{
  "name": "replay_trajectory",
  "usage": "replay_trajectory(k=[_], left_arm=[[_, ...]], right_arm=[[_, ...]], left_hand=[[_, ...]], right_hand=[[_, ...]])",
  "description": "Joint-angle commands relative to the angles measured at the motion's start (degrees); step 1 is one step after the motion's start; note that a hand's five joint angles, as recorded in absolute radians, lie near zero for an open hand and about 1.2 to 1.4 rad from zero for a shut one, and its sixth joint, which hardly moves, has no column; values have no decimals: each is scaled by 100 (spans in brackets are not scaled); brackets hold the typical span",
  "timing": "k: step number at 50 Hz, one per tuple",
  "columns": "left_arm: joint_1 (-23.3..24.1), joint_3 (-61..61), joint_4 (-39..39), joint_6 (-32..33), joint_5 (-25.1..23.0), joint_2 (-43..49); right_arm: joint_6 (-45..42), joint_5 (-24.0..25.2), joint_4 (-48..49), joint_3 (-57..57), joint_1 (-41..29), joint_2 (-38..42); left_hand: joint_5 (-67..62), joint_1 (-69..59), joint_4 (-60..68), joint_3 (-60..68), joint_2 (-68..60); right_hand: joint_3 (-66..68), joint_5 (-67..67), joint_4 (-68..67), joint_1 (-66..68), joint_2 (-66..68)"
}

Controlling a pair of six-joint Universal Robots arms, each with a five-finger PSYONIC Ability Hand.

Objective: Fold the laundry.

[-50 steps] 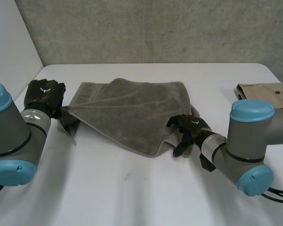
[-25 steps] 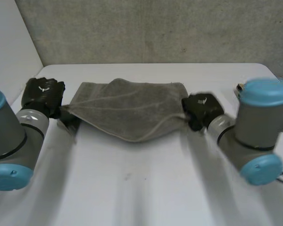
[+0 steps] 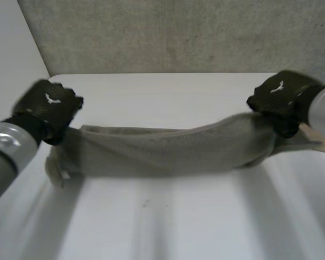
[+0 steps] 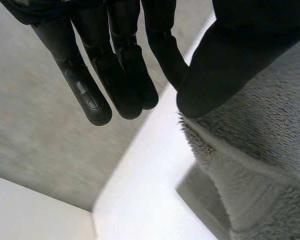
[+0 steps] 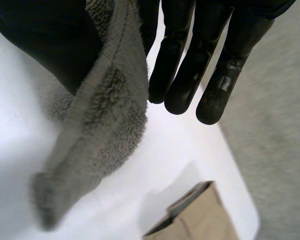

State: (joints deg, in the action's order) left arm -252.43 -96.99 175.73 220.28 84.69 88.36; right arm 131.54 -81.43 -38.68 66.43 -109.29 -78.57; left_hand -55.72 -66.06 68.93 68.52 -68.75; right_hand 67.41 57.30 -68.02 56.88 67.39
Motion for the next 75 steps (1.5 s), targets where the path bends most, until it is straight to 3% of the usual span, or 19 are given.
replay_trajectory(k=[1, 6, 12, 16, 20, 24, 34, 44, 52, 59, 66, 70, 71, 75], left_arm=[[45, 1154, 58, 33, 512, 2148], [291, 2525, 110, 16, 1014, 3002], [317, 4704, 602, -116, 1313, 3442], [344, 5856, 1295, -336, 1348, 3443], [343, 6394, 1762, -599, 1488, 3399], [379, 6447, 1798, -723, 1568, 3381], [352, 4876, 1192, -1144, 1559, 3126], [317, 2486, 1227, -1197, 1314, 3222], [308, 1421, 1253, -1136, 1199, 3609], [151, 779, 1314, -1153, 1129, 3119], [-227, -109, 1964, -1241, 462, 2195], [-280, -487, 2491, -1329, 48, 1957], [-306, -609, 2614, -1364, -48, 1940], [-455, -821, 2668, -1469, -119, 1896]], right_arm=[[3, -311, 273, -578, -171, 1536], [29, -794, 1324, -1762, -356, 2441], [161, -848, 3127, -2837, -391, 2592], [231, -830, 4908, -3311, -435, 2487], [232, -857, 5546, -3444, -461, 2285], [232, -865, 5451, -3444, -505, 2258], [267, -857, 4712, -2602, -690, 2241], [267, -620, 4387, -519, -664, 2293], [276, -470, 4369, 747, -664, 2408], [240, -470, 4360, 1800, -594, 2005], [302, -347, 4430, 2593, -233, 1309], [512, -189, 4510, 2787, 83, 1195], [696, -154, 4510, 2796, 162, 1177], [1301, -5, 4483, 2805, 233, 1177]], left_hand=[[-1428, -1394, 1107, 1148, -1125], [-1428, -1394, 1107, 1148, -1125], [-1428, -1394, 1107, 1148, -1125], [-1428, -1394, 1107, 1148, -1125], [-1428, -1394, 1107, 1148, -1125], [-1428, -1394, 1107, 1148, -1125], [-1428, -1394, 1107, 1148, -1125], [-1428, -1394, 1107, 1148, -1125], [-1428, -1394, 1107, 1148, -1125], [-1428, -1394, 1107, 1148, -1125], [3090, 3124, -3411, -3371, 3393], [3681, 3716, -4003, -3962, 3985], [4349, 4384, -4671, -4630, 4653], [4995, 5029, -5316, -5276, 5298]], right_hand=[[1259, 1270, -1198, 2312, 1261], [1259, 1270, -1198, 2312, 1261], [1259, 1270, -1198, 2312, 1261], [1259, 1270, -1198, 2312, 1261], [1259, 1270, -1198, 2312, 1261], [1259, 1270, -1198, 2312, 1261], [1259, 1270, -1198, 2312, 1261], [1259, 1270, -1198, 2312, 1261], [1259, 1270, -1198, 2312, 1261], [1259, 1270, -1198, 2312, 1261], [1259, 1270, -1198, 2312, 1261], [1259, 1270, -1198, 2312, 1261], [1259, 1270, -1198, 2312, 1261], [1259, 1270, -1198, 2312, 1261]])
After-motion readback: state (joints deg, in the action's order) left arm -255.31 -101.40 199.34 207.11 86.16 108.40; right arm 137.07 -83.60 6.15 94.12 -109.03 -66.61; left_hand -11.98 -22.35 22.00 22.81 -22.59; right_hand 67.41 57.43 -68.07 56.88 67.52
